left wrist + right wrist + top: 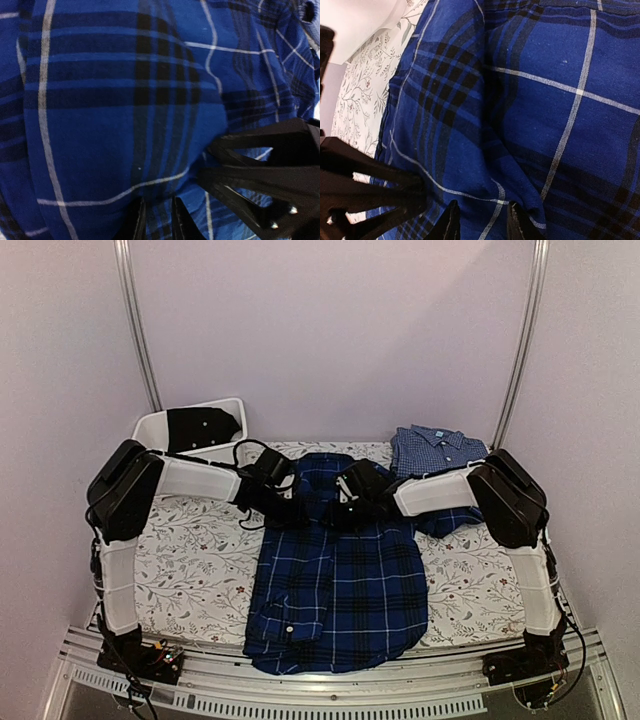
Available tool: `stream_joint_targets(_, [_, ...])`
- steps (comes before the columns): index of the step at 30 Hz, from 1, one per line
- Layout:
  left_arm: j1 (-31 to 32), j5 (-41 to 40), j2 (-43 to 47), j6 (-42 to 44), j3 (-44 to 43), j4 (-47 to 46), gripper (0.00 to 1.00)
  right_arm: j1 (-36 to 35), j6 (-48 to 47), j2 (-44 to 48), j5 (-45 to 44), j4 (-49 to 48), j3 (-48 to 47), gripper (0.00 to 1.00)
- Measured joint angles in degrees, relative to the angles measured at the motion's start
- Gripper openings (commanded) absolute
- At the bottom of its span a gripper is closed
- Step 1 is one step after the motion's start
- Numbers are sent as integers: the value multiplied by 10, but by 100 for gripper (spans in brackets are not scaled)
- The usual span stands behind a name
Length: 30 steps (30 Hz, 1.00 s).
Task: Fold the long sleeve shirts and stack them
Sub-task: Move the 1/3-folded shirt to the center of the board, then smooth out the corner of the shirt at the corner of the board.
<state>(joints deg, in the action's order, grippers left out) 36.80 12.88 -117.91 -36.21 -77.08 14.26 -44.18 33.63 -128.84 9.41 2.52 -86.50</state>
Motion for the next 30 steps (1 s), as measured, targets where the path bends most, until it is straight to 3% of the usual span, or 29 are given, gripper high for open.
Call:
stream_joint_targets(6, [-26,3,-32,-2,-4,-20,17,0,-7,27,-5,23,12,34])
stream_joint_targets(13, [-46,19,-34,24,3,-32,16,0,-24,142,-47,52,62,36])
stream_joint_targets(23, [-88,20,-30,86,1,-11,17,-6,-23,323,-111,80,248,37])
stream_joint_targets(30, [-89,16,-30,109,-10,14,18,-101,2,386,-130,109,339,36])
